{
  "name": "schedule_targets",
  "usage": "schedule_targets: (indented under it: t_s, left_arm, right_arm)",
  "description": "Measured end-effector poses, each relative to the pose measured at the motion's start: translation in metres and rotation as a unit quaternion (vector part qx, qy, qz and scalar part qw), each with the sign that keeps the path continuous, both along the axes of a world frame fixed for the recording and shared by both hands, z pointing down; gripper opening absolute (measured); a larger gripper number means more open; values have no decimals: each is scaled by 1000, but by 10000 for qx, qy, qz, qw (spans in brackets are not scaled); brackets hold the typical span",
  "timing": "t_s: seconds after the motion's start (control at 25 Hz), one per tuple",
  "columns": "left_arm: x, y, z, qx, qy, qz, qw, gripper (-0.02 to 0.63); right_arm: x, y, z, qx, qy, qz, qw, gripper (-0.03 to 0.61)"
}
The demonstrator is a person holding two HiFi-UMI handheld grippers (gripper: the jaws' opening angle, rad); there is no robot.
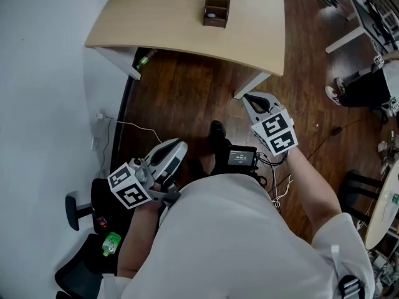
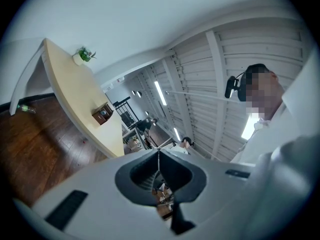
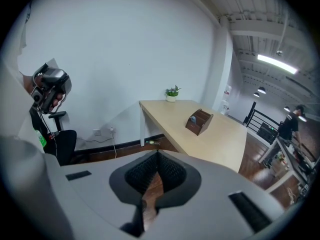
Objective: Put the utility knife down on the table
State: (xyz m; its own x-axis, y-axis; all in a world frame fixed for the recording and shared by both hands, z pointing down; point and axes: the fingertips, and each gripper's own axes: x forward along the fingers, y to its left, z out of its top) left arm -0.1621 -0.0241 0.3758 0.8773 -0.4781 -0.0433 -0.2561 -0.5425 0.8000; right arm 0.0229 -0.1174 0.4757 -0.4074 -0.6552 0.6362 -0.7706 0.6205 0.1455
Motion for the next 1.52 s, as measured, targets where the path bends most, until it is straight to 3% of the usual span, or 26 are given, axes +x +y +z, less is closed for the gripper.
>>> schedule_targets:
  t_s: [0.48, 0.76, 1.08, 1.32, 1.52]
  left_arm:
    - [8, -5, -4, 116, -84, 304, 9994, 3]
    - [-5, 53, -7, 274, -77, 691, 9972, 3]
    - [-2, 76, -10, 403, -188, 973, 9943, 2]
    - [14, 88, -6, 474, -370, 1160, 9914, 2]
    - [35, 115, 0, 283, -437, 1397, 9888, 3]
  right_arm:
    - [14, 29, -5, -64, -397, 507, 9979, 0]
    - [4, 122, -37, 200, -886, 1093, 9899, 0]
    - [8, 174, -67, 86, -1594, 1562, 9747, 0]
    - [16, 200, -85, -177, -2343, 1901, 9532, 0]
    - [20, 223, -94, -286, -2746, 2047, 9391, 0]
